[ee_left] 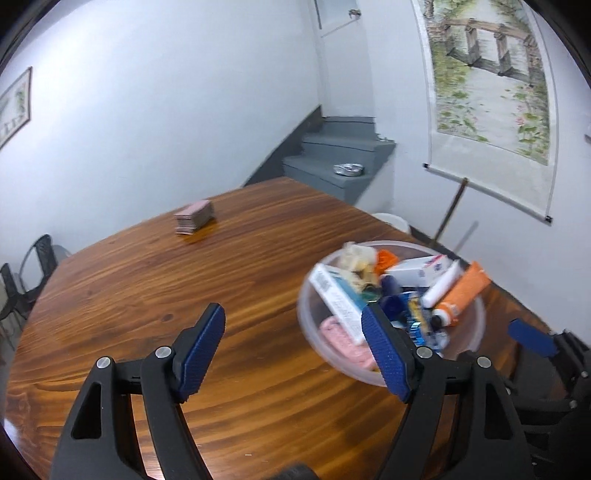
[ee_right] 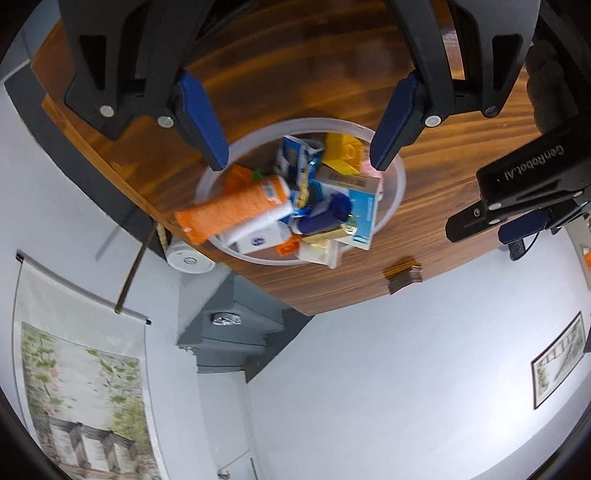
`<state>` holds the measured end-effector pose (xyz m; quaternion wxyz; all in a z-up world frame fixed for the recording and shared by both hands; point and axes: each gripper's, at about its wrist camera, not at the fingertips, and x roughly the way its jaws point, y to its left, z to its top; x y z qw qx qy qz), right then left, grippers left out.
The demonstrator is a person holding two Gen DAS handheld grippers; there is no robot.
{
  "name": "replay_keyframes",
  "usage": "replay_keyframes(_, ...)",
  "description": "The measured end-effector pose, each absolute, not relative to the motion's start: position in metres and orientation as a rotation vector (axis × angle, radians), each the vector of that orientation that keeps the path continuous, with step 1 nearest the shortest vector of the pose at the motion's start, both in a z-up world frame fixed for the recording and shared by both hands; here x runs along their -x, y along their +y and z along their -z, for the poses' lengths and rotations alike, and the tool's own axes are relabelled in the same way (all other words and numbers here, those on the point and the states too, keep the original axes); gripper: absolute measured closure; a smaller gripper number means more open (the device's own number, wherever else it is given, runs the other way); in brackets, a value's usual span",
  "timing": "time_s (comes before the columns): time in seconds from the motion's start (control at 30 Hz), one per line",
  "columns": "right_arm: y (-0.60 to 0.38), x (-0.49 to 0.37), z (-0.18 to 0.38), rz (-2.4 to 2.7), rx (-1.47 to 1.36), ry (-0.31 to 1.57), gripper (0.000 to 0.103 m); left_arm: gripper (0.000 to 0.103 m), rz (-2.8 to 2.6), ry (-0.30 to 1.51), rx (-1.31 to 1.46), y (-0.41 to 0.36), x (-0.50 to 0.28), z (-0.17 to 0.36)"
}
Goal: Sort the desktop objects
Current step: 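Open both tools to drop the lipstick and tube into the bowl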
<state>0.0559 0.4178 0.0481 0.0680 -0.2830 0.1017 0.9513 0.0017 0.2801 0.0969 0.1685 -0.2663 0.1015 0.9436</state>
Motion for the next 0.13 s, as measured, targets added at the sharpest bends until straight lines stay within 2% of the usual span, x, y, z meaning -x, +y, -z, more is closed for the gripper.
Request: replay_keyframes(0.13,0.420,-0.056,-0.042,-2.866,0.892,0.326,0.021,0.023,-2.638,0.322,0.696,0.295,-0.008,-0.099)
